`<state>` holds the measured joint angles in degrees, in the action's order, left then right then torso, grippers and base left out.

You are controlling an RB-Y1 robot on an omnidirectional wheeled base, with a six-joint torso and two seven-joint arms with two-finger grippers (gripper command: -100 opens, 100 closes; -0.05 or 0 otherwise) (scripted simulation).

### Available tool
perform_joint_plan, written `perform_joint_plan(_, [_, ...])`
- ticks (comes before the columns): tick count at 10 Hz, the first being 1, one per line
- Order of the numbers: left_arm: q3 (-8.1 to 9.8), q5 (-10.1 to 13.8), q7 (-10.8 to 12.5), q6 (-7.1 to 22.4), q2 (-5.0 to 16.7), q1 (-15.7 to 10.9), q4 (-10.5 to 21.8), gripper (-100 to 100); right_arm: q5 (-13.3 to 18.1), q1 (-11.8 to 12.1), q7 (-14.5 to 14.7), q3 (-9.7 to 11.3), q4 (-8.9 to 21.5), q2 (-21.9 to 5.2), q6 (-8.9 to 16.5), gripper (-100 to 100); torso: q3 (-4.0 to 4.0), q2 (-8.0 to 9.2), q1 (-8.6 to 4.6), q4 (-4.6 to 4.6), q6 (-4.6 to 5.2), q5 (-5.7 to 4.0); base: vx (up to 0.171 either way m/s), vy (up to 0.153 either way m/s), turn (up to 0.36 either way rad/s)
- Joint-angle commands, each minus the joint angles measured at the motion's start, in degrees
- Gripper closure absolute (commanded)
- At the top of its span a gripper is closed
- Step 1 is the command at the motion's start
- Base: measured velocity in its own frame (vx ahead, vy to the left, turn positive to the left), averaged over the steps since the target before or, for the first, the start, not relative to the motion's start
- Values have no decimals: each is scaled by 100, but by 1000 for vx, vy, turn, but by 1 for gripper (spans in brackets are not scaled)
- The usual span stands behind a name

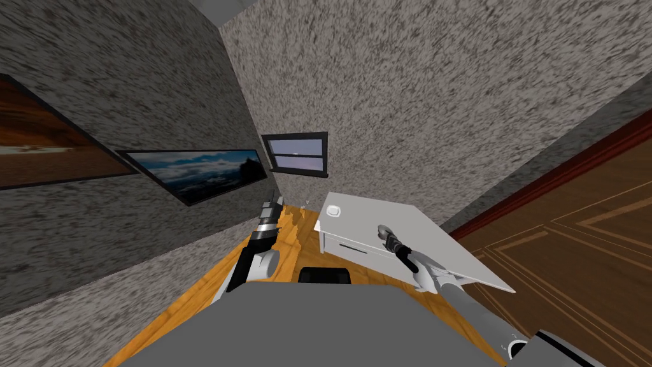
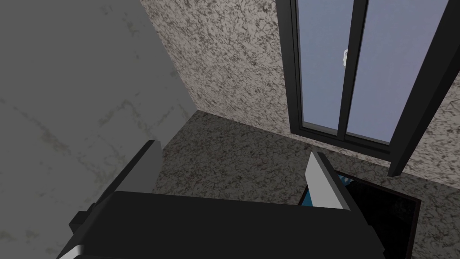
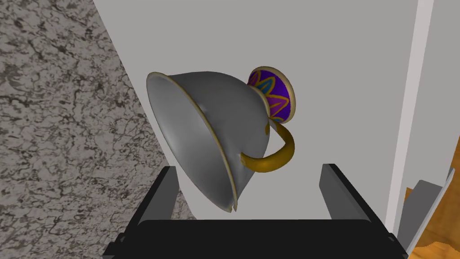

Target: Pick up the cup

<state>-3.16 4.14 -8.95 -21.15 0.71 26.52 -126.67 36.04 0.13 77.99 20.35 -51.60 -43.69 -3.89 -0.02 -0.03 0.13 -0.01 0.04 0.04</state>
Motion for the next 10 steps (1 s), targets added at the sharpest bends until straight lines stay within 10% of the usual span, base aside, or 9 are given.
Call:
perform_joint_plan(1, [0,0,0,0,0,0,0,0,84,-4,102,-286,189,67,-198,-100,0,0,0,0,0,0,22,29,37])
perform_joint_plan(10, [0,0,0,0,0,0,0,0,623,53,628,-1688,1246,404,-1208,-100,1,2,2,0,1,1,20,25,59])
